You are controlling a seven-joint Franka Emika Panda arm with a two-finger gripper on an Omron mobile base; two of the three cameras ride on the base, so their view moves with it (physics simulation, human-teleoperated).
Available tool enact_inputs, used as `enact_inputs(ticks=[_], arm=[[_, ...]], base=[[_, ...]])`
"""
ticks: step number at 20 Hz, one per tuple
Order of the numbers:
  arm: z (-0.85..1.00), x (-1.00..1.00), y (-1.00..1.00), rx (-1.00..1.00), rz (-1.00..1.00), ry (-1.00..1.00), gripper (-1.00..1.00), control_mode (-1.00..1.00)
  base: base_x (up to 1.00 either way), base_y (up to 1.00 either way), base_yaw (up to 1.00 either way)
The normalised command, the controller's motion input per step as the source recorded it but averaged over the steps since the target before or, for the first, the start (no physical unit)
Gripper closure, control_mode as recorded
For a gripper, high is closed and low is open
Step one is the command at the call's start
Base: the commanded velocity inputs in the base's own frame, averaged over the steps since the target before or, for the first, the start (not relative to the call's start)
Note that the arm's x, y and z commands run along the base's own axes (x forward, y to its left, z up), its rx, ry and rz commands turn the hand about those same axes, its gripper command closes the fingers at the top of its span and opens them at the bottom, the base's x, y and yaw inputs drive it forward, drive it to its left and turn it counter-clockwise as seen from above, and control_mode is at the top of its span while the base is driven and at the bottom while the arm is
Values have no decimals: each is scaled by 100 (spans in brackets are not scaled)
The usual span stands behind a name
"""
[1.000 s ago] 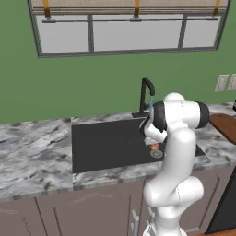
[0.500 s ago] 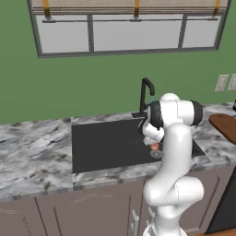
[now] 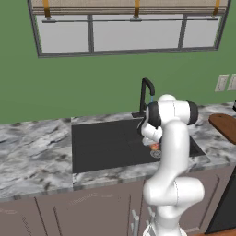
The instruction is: Pick the peach from the sink and place it on the cutting board to airdry. Then turn off the sink faucet.
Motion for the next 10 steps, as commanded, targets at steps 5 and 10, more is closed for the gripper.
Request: enact_inputs(ticks=[5,10], arm=[[-21,21,-1,0,0,3,-100,-100],[-25,15,0,0,-1,4,-100,-100]], base=[[0,0,0],[0,0,0]])
